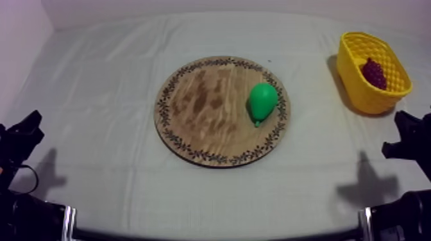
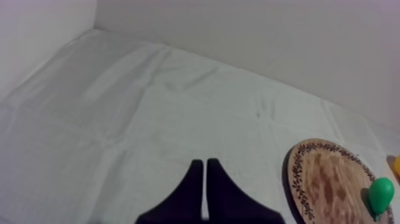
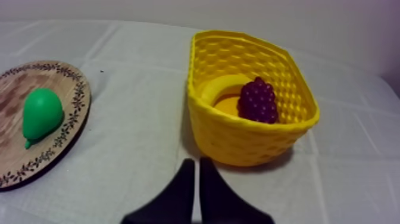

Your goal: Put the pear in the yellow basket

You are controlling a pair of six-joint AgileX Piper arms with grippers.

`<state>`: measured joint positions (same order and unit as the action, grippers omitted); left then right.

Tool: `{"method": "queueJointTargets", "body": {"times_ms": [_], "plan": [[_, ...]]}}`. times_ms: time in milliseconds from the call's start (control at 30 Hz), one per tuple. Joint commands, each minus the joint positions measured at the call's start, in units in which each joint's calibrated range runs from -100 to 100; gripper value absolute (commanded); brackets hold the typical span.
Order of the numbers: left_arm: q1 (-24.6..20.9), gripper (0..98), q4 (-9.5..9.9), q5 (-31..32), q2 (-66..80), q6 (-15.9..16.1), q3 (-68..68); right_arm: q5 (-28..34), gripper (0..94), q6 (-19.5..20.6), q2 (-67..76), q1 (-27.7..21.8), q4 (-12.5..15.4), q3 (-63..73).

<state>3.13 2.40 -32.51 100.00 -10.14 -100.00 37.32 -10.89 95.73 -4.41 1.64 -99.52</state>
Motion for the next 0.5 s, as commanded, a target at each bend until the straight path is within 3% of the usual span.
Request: {"method": "queueJointTargets", "body": {"times_ms": [0, 467], "plan": [[0.0, 0.1, 0.02, 0.0, 0.0, 0.0, 0.0, 0.0, 0.5, -1.7, 0.0, 0.7, 0.0, 0.0], [0.0, 0.1, 0.02, 0.0, 0.0, 0.0, 0.0, -1.8, 0.4, -3.0, 0.0, 1.2, 0.6, 0.1]]}}
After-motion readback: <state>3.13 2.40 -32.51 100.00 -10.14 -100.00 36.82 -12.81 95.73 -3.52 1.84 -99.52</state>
